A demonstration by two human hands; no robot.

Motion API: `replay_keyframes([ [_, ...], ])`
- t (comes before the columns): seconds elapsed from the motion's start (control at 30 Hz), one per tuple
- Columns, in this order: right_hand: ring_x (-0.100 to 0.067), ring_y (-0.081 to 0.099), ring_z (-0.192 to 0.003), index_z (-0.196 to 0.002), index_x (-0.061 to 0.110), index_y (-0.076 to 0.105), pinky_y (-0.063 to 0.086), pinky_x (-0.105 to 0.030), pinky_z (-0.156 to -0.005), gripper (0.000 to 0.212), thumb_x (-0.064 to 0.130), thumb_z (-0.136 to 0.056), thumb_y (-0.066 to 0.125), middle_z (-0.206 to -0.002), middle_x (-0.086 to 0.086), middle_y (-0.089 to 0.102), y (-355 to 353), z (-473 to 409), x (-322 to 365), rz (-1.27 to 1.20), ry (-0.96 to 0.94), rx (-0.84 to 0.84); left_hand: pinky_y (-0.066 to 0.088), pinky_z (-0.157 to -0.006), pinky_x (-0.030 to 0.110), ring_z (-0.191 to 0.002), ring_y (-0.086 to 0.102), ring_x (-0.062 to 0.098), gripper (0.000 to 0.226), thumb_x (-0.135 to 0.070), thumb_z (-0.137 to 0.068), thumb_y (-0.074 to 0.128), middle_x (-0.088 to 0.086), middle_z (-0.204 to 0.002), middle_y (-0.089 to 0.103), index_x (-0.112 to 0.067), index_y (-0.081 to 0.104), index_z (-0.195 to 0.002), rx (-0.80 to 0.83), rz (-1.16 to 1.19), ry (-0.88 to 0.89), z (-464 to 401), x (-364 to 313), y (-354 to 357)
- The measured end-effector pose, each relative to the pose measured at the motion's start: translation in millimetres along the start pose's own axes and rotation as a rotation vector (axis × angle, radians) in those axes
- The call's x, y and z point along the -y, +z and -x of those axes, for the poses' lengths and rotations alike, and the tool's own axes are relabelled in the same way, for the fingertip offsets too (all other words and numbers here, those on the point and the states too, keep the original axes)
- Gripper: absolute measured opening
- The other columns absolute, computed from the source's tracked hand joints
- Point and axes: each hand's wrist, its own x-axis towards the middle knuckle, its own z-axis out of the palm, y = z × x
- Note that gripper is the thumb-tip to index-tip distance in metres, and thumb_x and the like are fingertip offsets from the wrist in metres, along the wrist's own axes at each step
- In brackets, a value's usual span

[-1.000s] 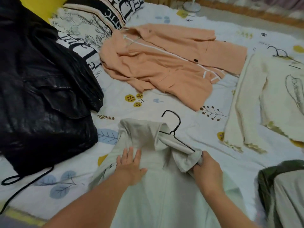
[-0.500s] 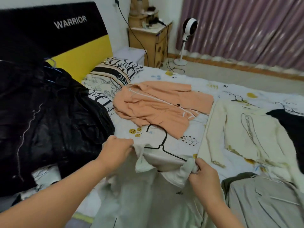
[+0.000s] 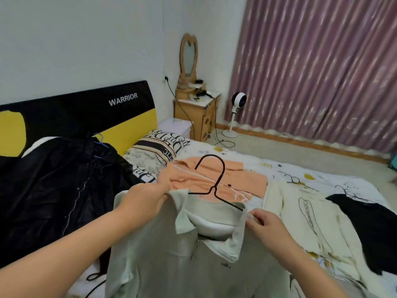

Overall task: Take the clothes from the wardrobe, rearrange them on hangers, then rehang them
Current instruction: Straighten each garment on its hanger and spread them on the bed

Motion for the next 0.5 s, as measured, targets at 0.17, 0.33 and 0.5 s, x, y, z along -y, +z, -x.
replay_keyframes([
  [0.17,-0.007,0.031,-0.052,-0.053,0.016,0.045,0.023,-0.024,-0.052,0.037,0.015,-0.085,0.064,-0.046,0.010,0.037,24,-27,53,-0.025,-0.079,-0.212,0.025,-0.050,0.021,-0.062,0.044,0.007,0.034,-0.040,-0.088,0.055,-0.011,-0.064,0.044,-0.032,0.030,-0.066,0.230,0.013,0.027,-18,53,-44],
  [0.33,-0.017,0.048,-0.064,-0.064,0.011,0.062,0.035,-0.024,-0.060,0.017,0.007,-0.080,0.066,-0.062,-0.004,0.060,58,-77,123,0.040,-0.190,-0.312,0.029,-0.053,0.023,-0.054,0.038,0.007,0.038,-0.046,-0.093,0.045,-0.007,-0.060,0.043,-0.026,0.038,-0.062,0.373,0.145,0.020,-37,128,-82],
  [0.5,-0.014,0.051,-0.068,-0.071,0.009,0.065,0.037,-0.028,-0.062,0.010,0.009,-0.081,0.067,-0.072,-0.011,0.066,86,-130,165,0.035,-0.201,-0.401,0.024,-0.052,0.025,-0.048,0.030,0.009,0.048,-0.034,-0.094,0.049,-0.007,-0.050,0.031,-0.024,0.032,-0.050,0.397,0.350,0.034,-69,181,-99],
])
